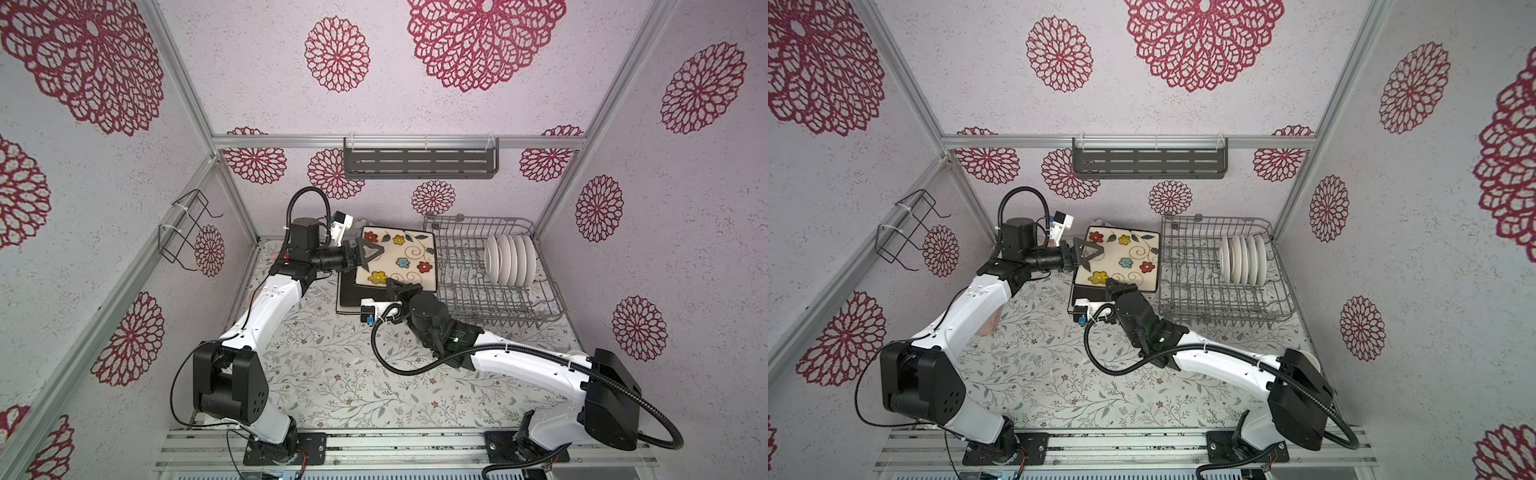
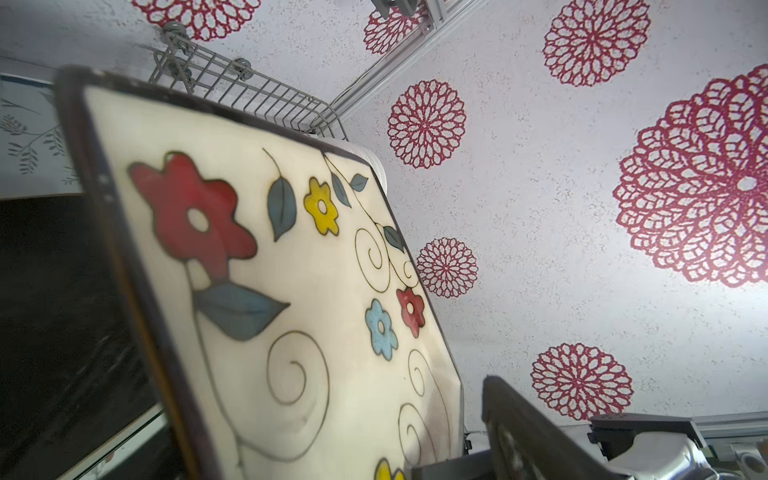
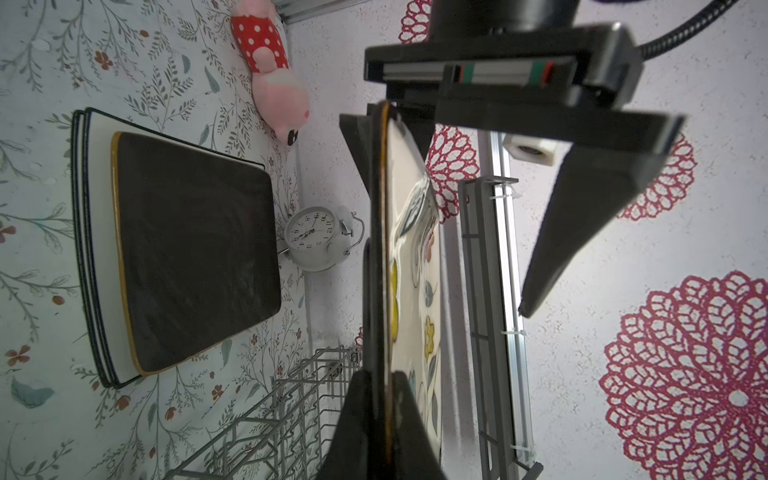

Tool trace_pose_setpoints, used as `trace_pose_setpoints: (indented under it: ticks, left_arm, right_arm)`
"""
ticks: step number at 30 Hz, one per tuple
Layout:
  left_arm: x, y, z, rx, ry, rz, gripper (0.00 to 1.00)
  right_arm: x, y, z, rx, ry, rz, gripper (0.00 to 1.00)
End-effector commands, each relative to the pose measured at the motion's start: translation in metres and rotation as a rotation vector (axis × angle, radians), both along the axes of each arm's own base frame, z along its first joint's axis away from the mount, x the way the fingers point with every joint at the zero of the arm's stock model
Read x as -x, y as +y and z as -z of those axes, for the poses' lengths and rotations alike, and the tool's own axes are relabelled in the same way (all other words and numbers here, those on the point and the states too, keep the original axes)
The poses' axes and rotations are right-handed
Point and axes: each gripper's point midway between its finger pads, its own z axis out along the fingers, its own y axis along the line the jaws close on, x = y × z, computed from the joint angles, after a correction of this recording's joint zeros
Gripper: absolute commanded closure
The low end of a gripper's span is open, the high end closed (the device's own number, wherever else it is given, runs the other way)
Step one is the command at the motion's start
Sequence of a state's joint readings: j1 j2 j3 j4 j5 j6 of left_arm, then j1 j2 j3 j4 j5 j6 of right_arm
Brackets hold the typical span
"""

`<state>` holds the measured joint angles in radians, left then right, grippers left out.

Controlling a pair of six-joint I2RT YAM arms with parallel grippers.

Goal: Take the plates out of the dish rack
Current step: 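Carry the flower plate over the stack and grasp its edge with the left gripper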

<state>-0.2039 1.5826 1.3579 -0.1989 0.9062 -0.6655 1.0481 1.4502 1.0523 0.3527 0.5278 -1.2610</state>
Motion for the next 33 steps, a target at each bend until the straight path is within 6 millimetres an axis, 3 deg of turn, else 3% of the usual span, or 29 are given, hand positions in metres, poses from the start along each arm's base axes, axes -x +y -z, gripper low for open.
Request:
trace_pose_setpoints:
  ticks: [1, 10, 21, 25, 29, 31, 33]
  left_arm:
    - [-0.003, 0.003, 0.002, 0.006, -0.011, 0.013, 0.09]
    - [-0.002, 0.005, 0.009, 0.013, 0.017, 0.028, 0.53]
    - [-0.001, 0.006, 0.006, 0.028, 0.006, 0.048, 0.91]
    - [-0.001, 0.009, 0.003, 0.032, -0.006, 0.041, 1.0]
    - [-0.002, 0.012, 0.002, 0.026, -0.015, 0.025, 1.0]
    - [-0.003, 0.014, 0.002, 0.025, -0.017, 0.018, 1.0]
    - [-0.004, 0.019, 0.001, 0.024, -0.018, 0.001, 1.0]
  right_arm:
    - [0.003, -0.011, -0.097, -0.236, -0.205, 0.042, 1.0]
    - [0.002, -0.002, -0.091, -0.23, -0.229, 0.028, 1.0]
    - [0.001, 0.003, -0.084, -0.223, -0.258, 0.012, 1.0]
    - [-0.001, 0.004, -0.078, -0.223, -0.251, 0.014, 1.0]
    - [-0.008, 0.003, -0.073, -0.224, -0.255, 0.031, 1.0]
    - [-0.013, 0.002, -0.071, -0.231, -0.259, 0.045, 0.93]
    - [-0.018, 0.002, -0.067, -0.233, -0.256, 0.058, 0.75]
